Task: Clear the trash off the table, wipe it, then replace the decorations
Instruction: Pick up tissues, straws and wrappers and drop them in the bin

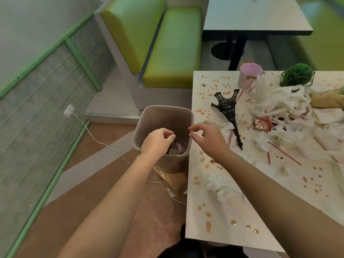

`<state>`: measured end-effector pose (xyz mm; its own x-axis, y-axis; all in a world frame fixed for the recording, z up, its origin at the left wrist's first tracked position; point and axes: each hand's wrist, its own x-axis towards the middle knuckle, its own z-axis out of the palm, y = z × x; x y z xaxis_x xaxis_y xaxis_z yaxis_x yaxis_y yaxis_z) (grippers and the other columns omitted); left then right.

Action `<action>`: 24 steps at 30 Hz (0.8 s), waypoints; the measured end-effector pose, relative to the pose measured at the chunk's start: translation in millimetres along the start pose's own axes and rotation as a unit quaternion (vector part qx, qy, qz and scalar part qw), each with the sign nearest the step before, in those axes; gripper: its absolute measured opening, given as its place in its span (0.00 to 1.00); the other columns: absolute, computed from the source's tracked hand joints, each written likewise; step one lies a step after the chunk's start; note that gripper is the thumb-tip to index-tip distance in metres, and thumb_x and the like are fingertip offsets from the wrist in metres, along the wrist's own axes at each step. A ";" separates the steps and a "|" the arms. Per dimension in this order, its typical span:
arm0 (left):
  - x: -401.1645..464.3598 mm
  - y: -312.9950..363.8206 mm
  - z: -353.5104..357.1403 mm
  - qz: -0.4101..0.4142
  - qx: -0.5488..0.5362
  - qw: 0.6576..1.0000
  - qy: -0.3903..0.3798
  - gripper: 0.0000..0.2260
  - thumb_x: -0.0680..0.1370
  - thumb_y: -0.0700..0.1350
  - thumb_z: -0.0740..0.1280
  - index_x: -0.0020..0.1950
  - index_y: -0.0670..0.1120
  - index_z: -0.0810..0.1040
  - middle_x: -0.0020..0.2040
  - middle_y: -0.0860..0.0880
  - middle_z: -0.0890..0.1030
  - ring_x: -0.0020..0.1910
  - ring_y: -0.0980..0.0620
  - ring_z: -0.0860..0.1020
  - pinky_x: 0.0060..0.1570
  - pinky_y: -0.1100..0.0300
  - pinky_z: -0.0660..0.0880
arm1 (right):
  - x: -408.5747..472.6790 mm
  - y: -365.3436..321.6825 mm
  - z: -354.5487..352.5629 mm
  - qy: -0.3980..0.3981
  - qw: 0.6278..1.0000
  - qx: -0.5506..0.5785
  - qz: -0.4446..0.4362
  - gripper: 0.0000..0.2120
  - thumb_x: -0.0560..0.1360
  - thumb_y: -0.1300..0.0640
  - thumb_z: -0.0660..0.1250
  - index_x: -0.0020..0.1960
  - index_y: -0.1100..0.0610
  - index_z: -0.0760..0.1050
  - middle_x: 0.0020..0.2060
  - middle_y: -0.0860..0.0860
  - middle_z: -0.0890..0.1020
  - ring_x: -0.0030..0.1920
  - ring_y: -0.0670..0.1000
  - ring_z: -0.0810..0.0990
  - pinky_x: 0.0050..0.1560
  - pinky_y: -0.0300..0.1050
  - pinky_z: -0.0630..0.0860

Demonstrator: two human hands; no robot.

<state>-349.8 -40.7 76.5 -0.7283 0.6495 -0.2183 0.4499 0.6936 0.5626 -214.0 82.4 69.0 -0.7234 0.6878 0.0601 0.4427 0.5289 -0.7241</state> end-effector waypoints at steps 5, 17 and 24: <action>-26.5 32.4 24.5 0.083 -0.079 0.993 0.016 0.08 0.80 0.54 0.65 0.56 0.53 0.79 0.50 0.56 0.79 0.46 0.57 0.77 0.45 0.63 0.77 | -38.4 26.8 -26.6 0.009 0.993 0.075 0.089 0.03 0.78 0.56 0.68 0.50 0.52 0.80 0.42 0.46 0.78 0.37 0.42 0.73 0.33 0.28 0.70; -93.0 22.5 152.3 0.128 0.106 0.970 -0.180 0.17 0.79 0.54 0.66 0.68 0.60 0.73 0.68 0.55 0.69 0.68 0.52 0.63 0.63 0.54 0.70 | -133.3 109.6 -22.2 -0.135 0.973 -0.162 0.096 0.21 0.69 0.39 0.73 0.58 0.46 0.77 0.55 0.45 0.73 0.58 0.48 0.70 0.53 0.41 0.71; -94.4 24.3 165.8 0.138 0.119 0.973 -0.141 0.13 0.79 0.50 0.66 0.64 0.52 0.74 0.60 0.51 0.72 0.60 0.50 0.72 0.53 0.57 0.72 | -151.6 129.5 -7.9 -0.130 0.979 -0.109 0.113 0.13 0.73 0.54 0.71 0.58 0.51 0.77 0.53 0.48 0.74 0.57 0.49 0.72 0.54 0.40 0.71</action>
<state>-184.4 -33.4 -21.3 -0.4066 0.8580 -0.3138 0.7400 0.5107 0.4377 -42.8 50.5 -28.4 -0.6911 0.6654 -0.2823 0.6898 0.4905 -0.5325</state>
